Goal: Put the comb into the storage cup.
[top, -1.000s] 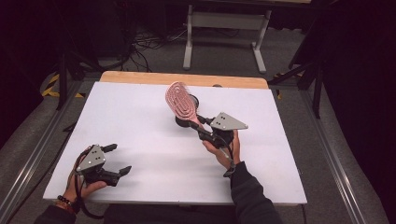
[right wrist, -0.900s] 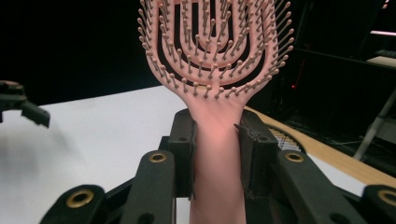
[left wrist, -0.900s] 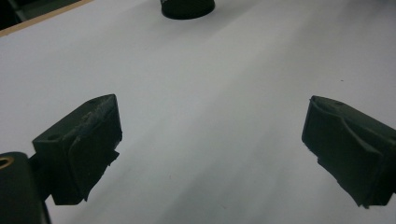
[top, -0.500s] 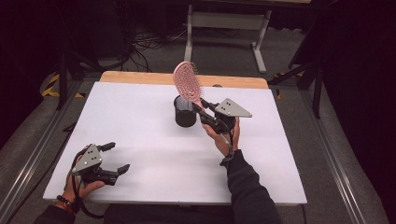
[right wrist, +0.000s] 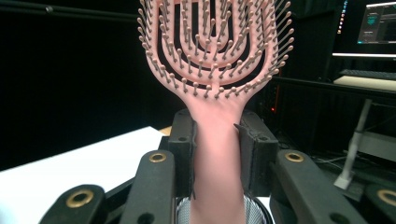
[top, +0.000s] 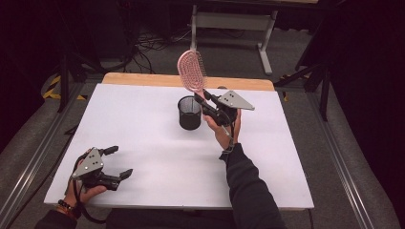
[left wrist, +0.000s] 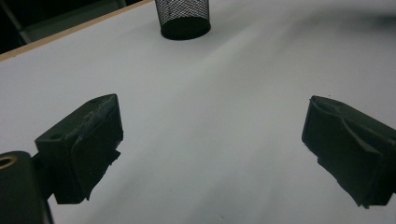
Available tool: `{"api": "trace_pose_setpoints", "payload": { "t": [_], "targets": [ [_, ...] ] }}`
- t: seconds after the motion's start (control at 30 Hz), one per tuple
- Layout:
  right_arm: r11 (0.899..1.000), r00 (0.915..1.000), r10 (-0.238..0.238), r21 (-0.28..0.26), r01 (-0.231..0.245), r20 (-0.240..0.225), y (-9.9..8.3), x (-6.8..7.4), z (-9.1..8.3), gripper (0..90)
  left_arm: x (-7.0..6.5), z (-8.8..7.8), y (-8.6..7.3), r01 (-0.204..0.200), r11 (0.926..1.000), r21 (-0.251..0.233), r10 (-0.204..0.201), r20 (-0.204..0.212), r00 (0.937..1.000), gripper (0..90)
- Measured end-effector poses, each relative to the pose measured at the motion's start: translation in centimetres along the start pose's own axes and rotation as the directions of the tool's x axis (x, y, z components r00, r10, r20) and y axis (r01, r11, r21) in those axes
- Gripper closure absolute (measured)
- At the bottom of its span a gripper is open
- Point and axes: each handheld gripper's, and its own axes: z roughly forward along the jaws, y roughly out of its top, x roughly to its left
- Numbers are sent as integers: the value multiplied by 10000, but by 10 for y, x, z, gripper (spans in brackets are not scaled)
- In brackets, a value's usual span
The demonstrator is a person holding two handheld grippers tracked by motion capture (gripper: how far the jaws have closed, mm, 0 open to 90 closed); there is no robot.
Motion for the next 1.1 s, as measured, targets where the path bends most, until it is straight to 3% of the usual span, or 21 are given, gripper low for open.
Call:
{"api": "trace_pose_setpoints", "payload": {
  "t": [0.23, 0.37, 0.5, 0.77, 1.1],
  "targets": [
    [9997, 9997, 207, -97, -206, 142, 1, -5, 15, 696, 2, -1, -1, 188, 9997, -173, -188, 49, 9998, 62],
    [10000, 9993, -47, 73, 44, 359, 0, -4, 24, 696, 3, -3, -1, 279, 9990, -336, -277, 43, 9996, 54],
    [9999, 9987, 27, 159, -35, 516, -4, -4, 31, 696, 5, -5, 0, 558, 9964, -637, -544, 234, 9982, 51],
    [9986, 9968, 528, -64, -525, 598, -5, -12, 40, 696, 5, -5, -1, 504, 9966, -657, -489, 246, 9985, 50],
    [9987, 9961, 506, -112, -499, 720, -10, -11, 55, 696, 3, -4, -1, 419, 9976, -545, -403, 312, 9987, 50]
  ]
}}
